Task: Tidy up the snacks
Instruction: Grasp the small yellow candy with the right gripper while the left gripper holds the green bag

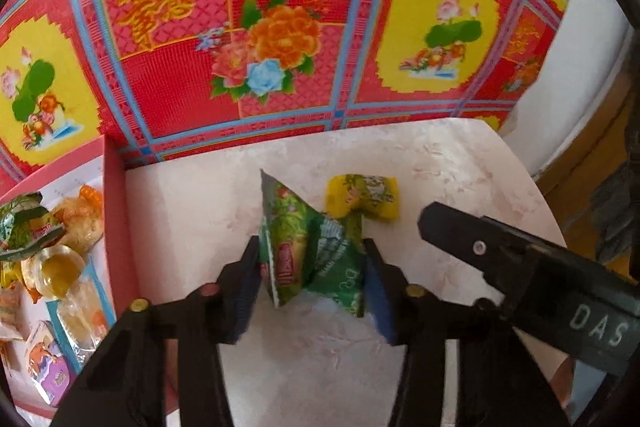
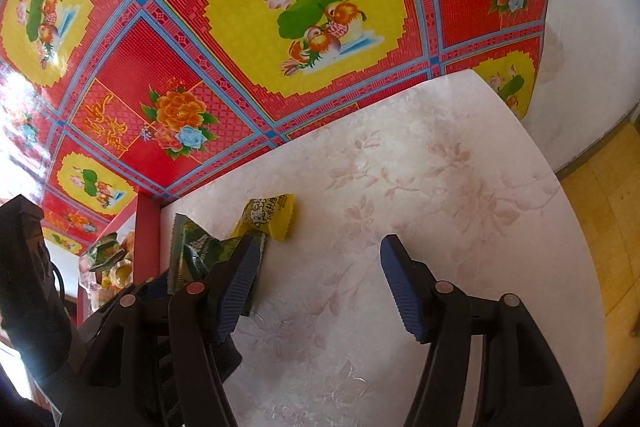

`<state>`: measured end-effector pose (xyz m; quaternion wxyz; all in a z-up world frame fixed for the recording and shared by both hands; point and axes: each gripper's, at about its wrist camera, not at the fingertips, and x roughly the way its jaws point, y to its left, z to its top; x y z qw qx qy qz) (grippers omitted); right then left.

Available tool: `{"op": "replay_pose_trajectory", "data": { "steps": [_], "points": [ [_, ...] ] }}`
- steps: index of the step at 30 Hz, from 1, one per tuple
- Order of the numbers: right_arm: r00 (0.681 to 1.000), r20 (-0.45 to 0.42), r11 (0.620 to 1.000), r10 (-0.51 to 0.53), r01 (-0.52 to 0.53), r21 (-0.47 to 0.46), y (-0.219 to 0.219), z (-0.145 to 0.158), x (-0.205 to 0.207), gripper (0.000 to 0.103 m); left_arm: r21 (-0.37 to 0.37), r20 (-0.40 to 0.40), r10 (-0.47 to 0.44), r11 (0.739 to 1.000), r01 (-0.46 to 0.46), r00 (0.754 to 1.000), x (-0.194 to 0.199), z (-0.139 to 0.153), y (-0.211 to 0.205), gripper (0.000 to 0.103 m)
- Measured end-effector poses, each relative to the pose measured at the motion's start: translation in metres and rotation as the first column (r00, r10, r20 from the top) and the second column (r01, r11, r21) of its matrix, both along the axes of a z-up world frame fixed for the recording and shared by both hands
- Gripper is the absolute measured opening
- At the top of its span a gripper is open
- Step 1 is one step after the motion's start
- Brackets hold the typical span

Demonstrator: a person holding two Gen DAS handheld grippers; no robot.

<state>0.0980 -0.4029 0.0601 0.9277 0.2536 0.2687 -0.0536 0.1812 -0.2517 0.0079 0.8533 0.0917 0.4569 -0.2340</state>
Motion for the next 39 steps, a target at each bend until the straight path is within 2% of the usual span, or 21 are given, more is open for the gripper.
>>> {"op": "replay_pose_trajectory", "data": {
  "steps": [5,16,22,33,39],
  "points": [
    [1.000,0.000,1.000,0.001,-0.001,0.000,0.000,0.000,0.000,0.065,-0.013,0.006,0.006,1.000,-0.005,1.000,-0.007,0.000,0.004,0.046],
    [1.000,0.001,1.000,0.020,-0.020,-0.023,0.010,0.003,0.004,0.065,-0.069,0.034,0.095,0.993,-0.092,0.995,-0.022,0.033,0.049,0.046],
    [0.998,-0.020,0.995,0.056,-0.057,-0.086,0.024,0.007,0.014,0.065,-0.081,0.057,0.140,0.987,-0.135,0.989,-0.028,0.047,0.065,0.046],
    [0.998,-0.043,0.965,0.041,-0.051,-0.258,0.054,0.011,0.042,0.065,-0.075,0.107,0.231,0.972,-0.224,0.967,-0.033,0.062,0.100,0.046],
    [0.998,-0.051,0.953,0.048,-0.061,-0.298,0.065,0.007,0.052,0.065,-0.076,0.105,0.273,0.961,-0.266,0.956,-0.031,0.061,0.118,0.046]
  ]
}}
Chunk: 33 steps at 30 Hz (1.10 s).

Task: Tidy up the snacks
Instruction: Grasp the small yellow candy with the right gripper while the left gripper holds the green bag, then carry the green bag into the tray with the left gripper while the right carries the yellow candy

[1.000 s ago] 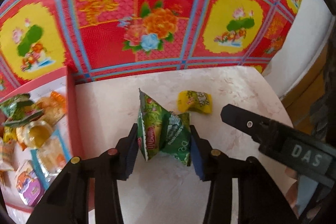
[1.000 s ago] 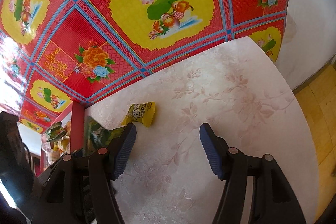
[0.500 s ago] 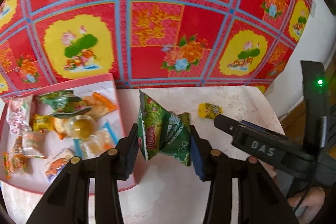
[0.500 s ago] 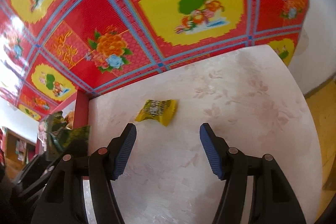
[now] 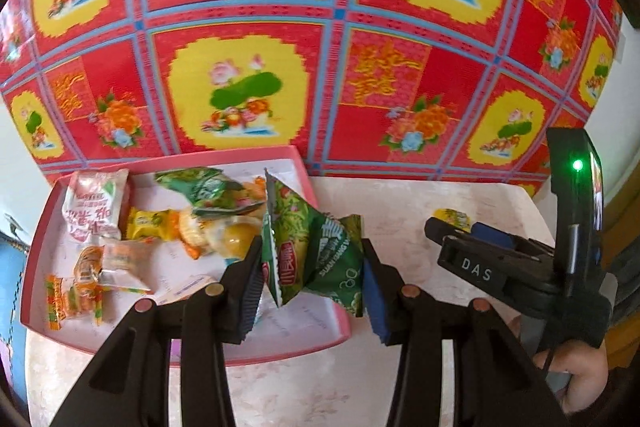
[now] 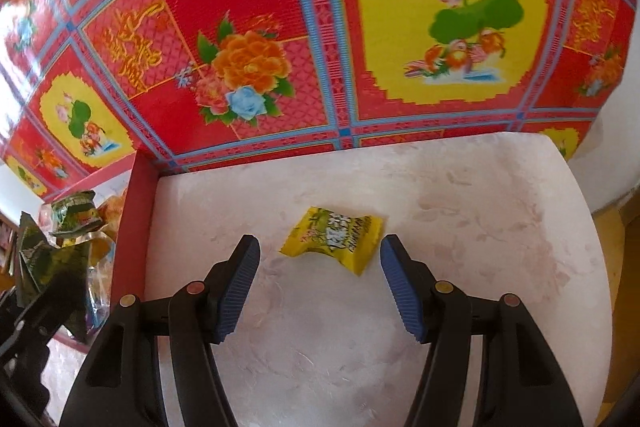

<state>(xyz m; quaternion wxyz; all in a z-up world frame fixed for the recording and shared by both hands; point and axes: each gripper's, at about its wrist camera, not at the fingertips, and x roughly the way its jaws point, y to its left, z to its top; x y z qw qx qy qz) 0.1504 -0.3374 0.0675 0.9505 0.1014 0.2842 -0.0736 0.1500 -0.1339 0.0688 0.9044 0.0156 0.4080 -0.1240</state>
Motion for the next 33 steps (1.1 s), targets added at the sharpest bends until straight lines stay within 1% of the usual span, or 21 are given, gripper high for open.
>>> {"op": "replay_pose_trajectory", "data": {
  "steps": [4,7,10,12,13,16,17,22,23,29,33],
  "points": [
    [1.000,0.003,0.999,-0.015,0.015,-0.035,0.007,-0.002,0.005,0.064,-0.004,-0.003,0.017,1.000,-0.017,1.000,0.000,0.000,0.008,0.046],
    [1.000,-0.001,0.997,-0.027,0.027,-0.079,0.016,-0.006,0.008,0.064,-0.010,-0.005,0.022,1.000,-0.022,1.000,-0.001,-0.001,0.013,0.046],
    [0.999,-0.009,0.989,-0.054,0.052,-0.140,0.025,-0.009,0.012,0.057,-0.012,-0.006,0.023,1.000,-0.023,1.000,-0.002,-0.002,0.015,0.046],
    [0.998,-0.007,0.985,-0.062,0.060,-0.159,0.027,-0.009,0.014,0.053,-0.013,-0.007,0.025,1.000,-0.025,1.000,-0.002,-0.002,0.016,0.046],
    [0.998,-0.004,0.985,-0.065,0.063,-0.159,0.026,-0.009,0.014,0.052,-0.014,-0.008,0.025,1.000,-0.026,1.000,-0.003,-0.003,0.018,0.046],
    [0.998,0.003,0.984,-0.061,0.061,-0.167,0.030,-0.009,0.014,0.046,-0.014,-0.014,0.028,1.000,-0.028,1.000,-0.004,-0.005,0.020,0.046],
    [0.998,0.005,0.983,-0.058,0.058,-0.172,0.030,-0.010,0.011,0.040,-0.014,-0.016,0.029,0.999,-0.029,0.999,-0.004,-0.005,0.020,0.046],
    [0.999,0.009,0.983,-0.051,0.052,-0.173,0.019,-0.006,0.007,0.034,-0.007,-0.019,0.041,0.999,-0.042,0.999,-0.008,-0.007,0.026,0.046],
    [0.999,0.007,0.984,-0.048,0.049,-0.169,0.019,-0.006,0.006,0.026,-0.005,-0.020,0.047,0.999,-0.047,0.999,-0.008,-0.007,0.028,0.046],
    [0.999,0.002,0.984,-0.044,0.043,-0.173,0.017,-0.003,-0.012,0.025,0.001,-0.031,0.078,0.997,-0.078,0.996,-0.011,-0.008,0.040,0.046],
    [0.999,0.024,0.985,-0.033,0.037,-0.170,0.024,0.002,-0.031,0.025,0.005,-0.027,0.092,0.996,-0.092,0.995,-0.015,-0.006,0.047,0.046]
  ]
}}
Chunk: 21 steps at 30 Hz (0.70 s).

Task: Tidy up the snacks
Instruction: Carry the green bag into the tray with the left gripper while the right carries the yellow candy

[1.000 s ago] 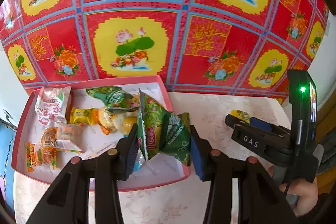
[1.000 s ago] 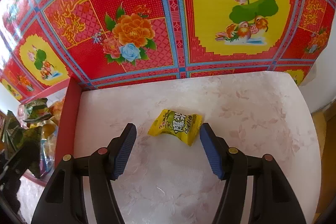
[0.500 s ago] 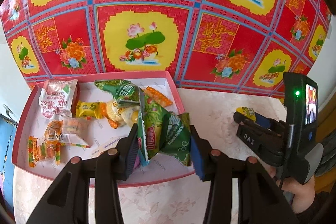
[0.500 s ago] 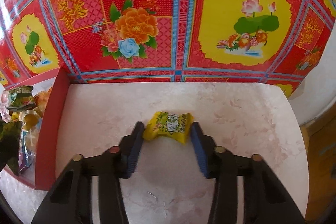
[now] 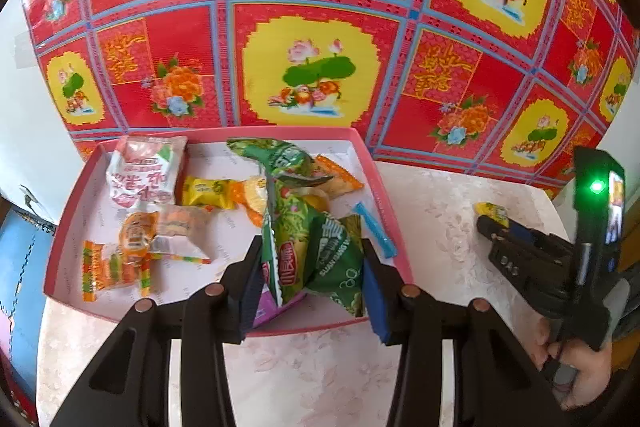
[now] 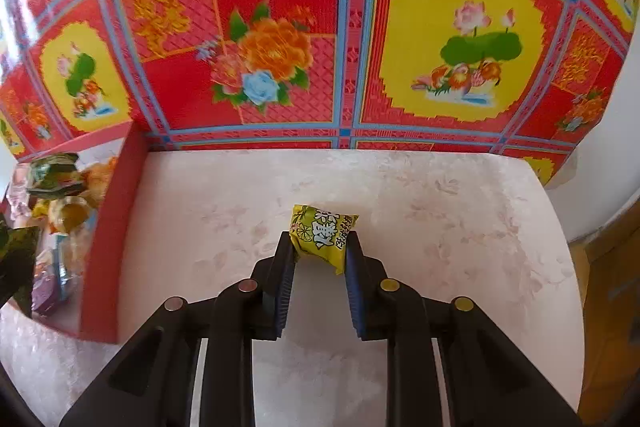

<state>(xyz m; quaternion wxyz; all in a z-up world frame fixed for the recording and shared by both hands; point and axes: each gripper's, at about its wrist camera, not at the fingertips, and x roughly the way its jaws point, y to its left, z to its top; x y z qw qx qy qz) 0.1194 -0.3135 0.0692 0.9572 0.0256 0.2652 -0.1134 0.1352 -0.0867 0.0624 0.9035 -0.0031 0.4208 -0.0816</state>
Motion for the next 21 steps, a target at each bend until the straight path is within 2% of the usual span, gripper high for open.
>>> {"op": "replay_pose_trajectory", "data": {
  "steps": [12,21],
  "points": [
    [0.983,0.061,0.985,0.172,-0.172,-0.010,0.069,0.021,-0.044,0.025,0.013,0.028,0.084,0.996,-0.084,0.996,-0.012,0.009,0.033,0.046],
    [0.958,0.072,0.961,0.276,-0.274,-0.038,0.114,0.026,-0.038,0.025,0.016,0.036,0.150,0.988,-0.150,0.988,-0.012,0.007,0.064,0.046]
  ]
}}
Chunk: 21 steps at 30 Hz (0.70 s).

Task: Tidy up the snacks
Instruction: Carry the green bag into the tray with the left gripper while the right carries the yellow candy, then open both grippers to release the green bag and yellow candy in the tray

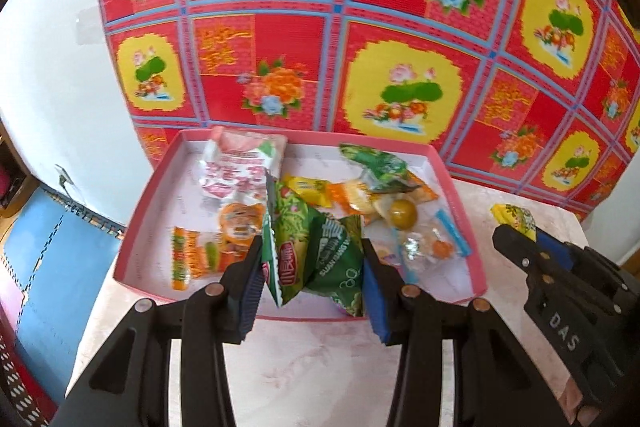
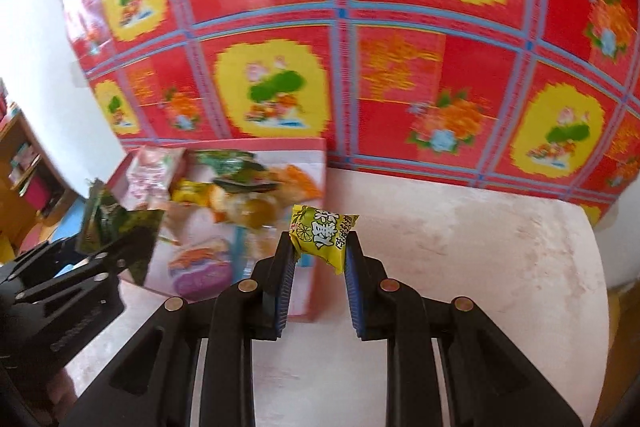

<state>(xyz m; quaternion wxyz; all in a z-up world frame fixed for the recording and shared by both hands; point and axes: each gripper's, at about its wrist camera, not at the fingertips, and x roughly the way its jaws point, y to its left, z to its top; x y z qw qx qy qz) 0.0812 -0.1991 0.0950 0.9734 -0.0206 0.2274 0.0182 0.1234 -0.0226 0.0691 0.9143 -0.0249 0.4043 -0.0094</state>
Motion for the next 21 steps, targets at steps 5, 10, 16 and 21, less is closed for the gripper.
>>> {"op": "replay_pose_trajectory", "data": {
  "steps": [5,10,16,21],
  "points": [
    [0.999,0.004,0.999,0.032,-0.032,-0.006,0.016,0.001,0.003,0.025,-0.016,-0.011,0.031,0.999,-0.031,0.999,0.007,-0.005,0.016,0.046],
    [0.999,-0.007,0.999,0.046,-0.046,-0.013,0.027,-0.004,0.012,0.025,-0.026,-0.027,0.036,0.999,-0.037,0.999,0.012,-0.012,0.025,0.046],
    [0.997,-0.019,0.997,0.069,-0.069,-0.020,0.035,-0.008,0.019,0.025,-0.035,-0.021,0.022,0.999,-0.023,1.000,0.016,-0.016,0.027,0.046],
    [0.995,-0.026,0.995,0.100,-0.100,-0.018,0.042,-0.009,0.021,0.027,-0.046,-0.029,-0.008,0.999,0.007,1.000,0.019,-0.019,0.024,0.047]
  ]
}}
